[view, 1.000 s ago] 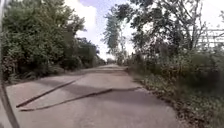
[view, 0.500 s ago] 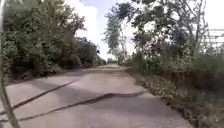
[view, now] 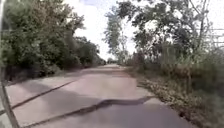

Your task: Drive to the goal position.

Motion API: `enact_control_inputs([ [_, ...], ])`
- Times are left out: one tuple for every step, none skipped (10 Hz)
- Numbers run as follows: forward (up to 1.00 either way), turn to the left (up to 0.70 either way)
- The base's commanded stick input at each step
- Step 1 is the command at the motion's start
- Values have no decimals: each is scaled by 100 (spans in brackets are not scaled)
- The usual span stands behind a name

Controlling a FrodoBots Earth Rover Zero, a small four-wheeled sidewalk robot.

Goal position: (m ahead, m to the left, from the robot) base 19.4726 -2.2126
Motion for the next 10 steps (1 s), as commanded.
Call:
enact_control_inputs([
  [70,-4],
  [70,-5],
  [70,-19],
  [70,-32],
  [70,-29],
  [70,-22],
  [70,-16],
  [70,-13],
  [70,-11],
  [70,-6],
])
